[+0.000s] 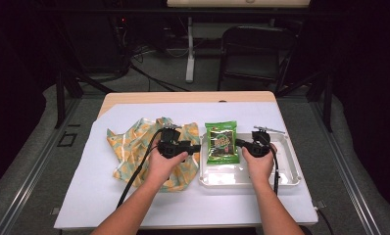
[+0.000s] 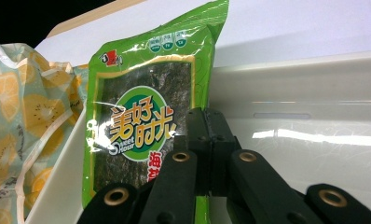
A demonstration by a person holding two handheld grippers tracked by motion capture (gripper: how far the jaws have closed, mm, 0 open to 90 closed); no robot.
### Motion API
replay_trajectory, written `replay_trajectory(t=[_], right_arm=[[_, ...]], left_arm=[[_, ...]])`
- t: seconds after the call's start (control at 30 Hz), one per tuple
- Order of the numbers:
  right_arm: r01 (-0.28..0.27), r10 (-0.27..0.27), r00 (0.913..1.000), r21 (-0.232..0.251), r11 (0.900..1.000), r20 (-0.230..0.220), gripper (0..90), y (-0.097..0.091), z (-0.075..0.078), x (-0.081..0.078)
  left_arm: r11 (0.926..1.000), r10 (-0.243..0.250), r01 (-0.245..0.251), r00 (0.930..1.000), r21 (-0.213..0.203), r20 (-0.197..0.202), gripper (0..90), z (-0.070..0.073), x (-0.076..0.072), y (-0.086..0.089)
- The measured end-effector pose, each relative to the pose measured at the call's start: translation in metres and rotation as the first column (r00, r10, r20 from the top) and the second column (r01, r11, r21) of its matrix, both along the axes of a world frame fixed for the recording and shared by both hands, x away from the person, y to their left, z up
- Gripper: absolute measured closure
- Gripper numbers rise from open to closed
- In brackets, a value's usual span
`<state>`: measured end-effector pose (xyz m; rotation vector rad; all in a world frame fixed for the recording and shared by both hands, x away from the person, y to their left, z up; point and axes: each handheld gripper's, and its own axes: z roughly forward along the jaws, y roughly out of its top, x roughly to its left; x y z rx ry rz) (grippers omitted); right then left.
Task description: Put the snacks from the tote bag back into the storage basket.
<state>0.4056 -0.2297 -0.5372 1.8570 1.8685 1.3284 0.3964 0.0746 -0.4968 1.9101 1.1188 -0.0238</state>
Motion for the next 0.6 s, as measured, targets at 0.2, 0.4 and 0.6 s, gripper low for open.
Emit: replay_trajectory(t=[0.2, 0.4, 0.6], right_arm=[[-0.006, 0.006, 1.0000, -0.007, 1.0000, 0.005, 84.1, 0.0006, 0.0001, -0.0008], [-0.011, 0.011, 0.9999, -0.027, 0.9996, 0.008, 72.4, 0.0026, 0.0001, -0.0008], [-0.007, 0.008, 0.9998, -0.028, 0.9996, 0.017, 63.6, 0.0020, 0.0006, -0.0012]], left_arm=[[1.0000, 0.001, -0.001, 1.0000, -0.003, 0.001, 45.4, -0.0007, 0.0001, -0.0004], [1.0000, 0.001, -0.001, 1.0000, -0.002, 0.000, 45.4, -0.0004, 0.0000, 0.0002], [1.0000, 0.003, -0.003, 1.0000, -0.002, 0.001, 45.4, -0.0005, 0.0002, 0.0005]])
